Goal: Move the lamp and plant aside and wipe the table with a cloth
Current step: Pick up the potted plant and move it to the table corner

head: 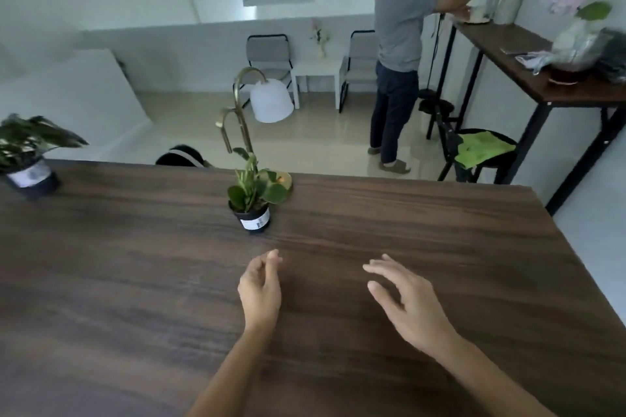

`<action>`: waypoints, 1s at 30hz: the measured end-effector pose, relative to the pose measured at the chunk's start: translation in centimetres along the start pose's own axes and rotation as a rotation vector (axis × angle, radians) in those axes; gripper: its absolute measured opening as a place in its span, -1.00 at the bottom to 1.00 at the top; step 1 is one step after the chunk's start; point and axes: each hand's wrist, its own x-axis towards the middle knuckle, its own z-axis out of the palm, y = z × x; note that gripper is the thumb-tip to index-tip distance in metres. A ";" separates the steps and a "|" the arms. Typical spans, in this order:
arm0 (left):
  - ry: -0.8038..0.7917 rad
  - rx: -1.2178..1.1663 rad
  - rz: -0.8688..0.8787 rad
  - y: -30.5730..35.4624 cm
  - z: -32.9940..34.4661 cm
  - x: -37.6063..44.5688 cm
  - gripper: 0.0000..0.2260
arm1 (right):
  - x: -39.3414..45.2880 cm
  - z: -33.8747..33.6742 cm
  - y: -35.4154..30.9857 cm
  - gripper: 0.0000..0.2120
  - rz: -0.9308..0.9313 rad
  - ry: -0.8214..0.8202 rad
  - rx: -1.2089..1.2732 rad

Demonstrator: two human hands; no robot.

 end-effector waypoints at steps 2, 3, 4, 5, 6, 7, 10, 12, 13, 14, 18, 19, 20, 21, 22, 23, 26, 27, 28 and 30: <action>0.124 -0.047 -0.059 0.8 -1.1 3.3 -0.78 | 4.9 3.3 -1.9 -0.75 0.017 -0.065 0.054; 0.163 -0.064 -0.086 1.2 -1.6 5.0 -0.77 | 7.2 4.8 -2.7 -0.74 0.036 -0.100 0.060; 0.171 -0.082 -0.107 1.5 -2.0 6.5 -0.74 | 9.4 6.3 -3.6 -0.72 0.057 -0.144 0.072; 0.149 -0.095 -0.119 1.6 -2.3 8.1 -0.68 | 11.4 7.7 -4.4 -0.68 0.084 -0.197 0.099; 0.102 -0.096 -0.126 1.6 -2.5 9.5 -0.63 | 13.3 9.1 -5.0 -0.63 0.120 -0.248 0.141; 0.043 -0.089 -0.130 1.3 -2.7 10.9 -0.59 | 15.0 10.5 -5.6 -0.58 0.168 -0.293 0.194; -0.152 -0.055 -0.088 -0.5 -2.8 14.4 -0.55 | 19.1 14.3 -6.4 -0.51 0.285 -0.345 0.367; -0.251 -0.065 -0.014 -1.9 -2.7 15.8 -0.53 | 20.8 16.2 -6.3 -0.53 0.305 -0.328 0.417; -0.287 -0.057 0.011 -2.3 -2.6 16.1 -0.50 | 21.1 16.8 -6.1 -0.53 0.307 -0.316 0.423; -0.316 -0.049 0.030 -2.5 -2.3 16.2 -0.48 | 21.1 17.0 -5.9 -0.53 0.307 -0.295 0.428; -0.398 -0.037 0.136 -1.3 0.6 14.8 -0.51 | 20.3 15.1 -3.8 -0.59 0.291 -0.160 0.428; -0.428 -0.027 0.160 -0.8 1.8 14.3 -0.50 | 20.0 13.9 -3.0 -0.60 0.284 -0.123 0.441; -0.457 -0.011 0.171 -0.2 3.3 13.9 -0.48 | 19.6 12.4 -2.0 -0.60 0.276 -0.084 0.452; -0.492 0.002 0.179 0.4 5.0 13.4 -0.46 | 19.3 10.7 -1.0 -0.60 0.268 -0.045 0.462; -0.537 0.006 0.194 1.2 6.9 12.9 -0.44 | 19.1 8.8 0.1 -0.60 0.274 -0.006 0.462; -0.592 0.003 0.216 2.1 8.9 12.3 -0.45 | 18.8 6.8 1.4 -0.60 0.282 0.035 0.462; -0.738 -0.017 0.315 4.4 16.0 10.3 -0.50 | 17.8 0.2 5.3 -0.59 0.294 0.172 0.448; -0.775 -0.015 0.328 4.8 18.6 9.7 -0.48 | 17.4 -2.0 6.5 -0.58 0.300 0.219 0.445; -0.814 -0.014 0.329 5.2 21.2 8.9 -0.45 | 16.7 -4.3 7.6 -0.58 0.317 0.261 0.442; -0.904 -0.014 0.322 5.9 26.3 7.0 -0.41 | 15.3 -8.6 10.4 -0.58 0.361 0.330 0.434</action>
